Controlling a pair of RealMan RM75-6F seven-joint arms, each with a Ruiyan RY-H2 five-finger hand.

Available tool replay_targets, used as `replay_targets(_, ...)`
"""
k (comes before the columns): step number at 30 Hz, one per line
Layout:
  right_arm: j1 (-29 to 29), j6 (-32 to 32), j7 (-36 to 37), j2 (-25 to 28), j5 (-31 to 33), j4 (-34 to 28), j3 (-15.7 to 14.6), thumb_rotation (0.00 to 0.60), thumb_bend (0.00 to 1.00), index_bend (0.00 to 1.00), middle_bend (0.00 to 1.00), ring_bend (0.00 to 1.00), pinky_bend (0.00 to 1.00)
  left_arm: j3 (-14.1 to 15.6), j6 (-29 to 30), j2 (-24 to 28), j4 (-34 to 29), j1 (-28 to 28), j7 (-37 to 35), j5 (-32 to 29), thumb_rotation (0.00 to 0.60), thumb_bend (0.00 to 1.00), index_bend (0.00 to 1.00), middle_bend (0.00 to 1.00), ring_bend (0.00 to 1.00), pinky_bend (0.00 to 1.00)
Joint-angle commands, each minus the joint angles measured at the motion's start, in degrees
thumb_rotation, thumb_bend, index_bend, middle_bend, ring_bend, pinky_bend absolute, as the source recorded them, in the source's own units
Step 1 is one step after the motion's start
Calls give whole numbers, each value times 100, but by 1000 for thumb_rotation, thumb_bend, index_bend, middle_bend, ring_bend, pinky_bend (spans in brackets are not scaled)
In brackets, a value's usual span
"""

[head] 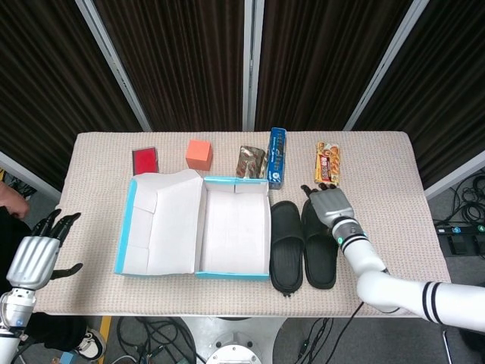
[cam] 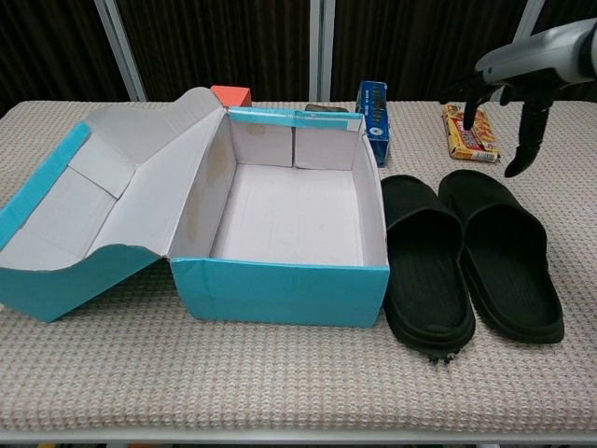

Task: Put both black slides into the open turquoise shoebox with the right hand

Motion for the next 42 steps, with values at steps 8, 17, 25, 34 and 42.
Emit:
replay_targets(8,662,64,-184,-618,679,306,-403,600,0,12,188,40,106,20,-47,35,-32,-26,-94,21,600,25,94,155,41,172)
replay_targets(17,928,-10,-81,-1036,1075,837,-432,600,0,5,189,31,104,31,-100,74,25,-16,-290,-55,600,25,95,155,41,173)
replay_targets(25,1075,-222,14,-1241,1207,1099,-446,600,0,0,163,31,104,-44,-73,206,79,-7,-434,-169,600,25,95,155,41,175)
replay_targets(34,1293,-259,-70,-1443,1556,1358,-590,600,0,0,177,32,104,-2,-99,220,146,14,-523,-160,600,25,96,155,41,175)
replay_targets(42,1415,-291,-148,-1577,1769,1523,-654,600,0,6,198,32,104,-22,-90,164,259,24,-664,-190,600,14,95,155,41,175)
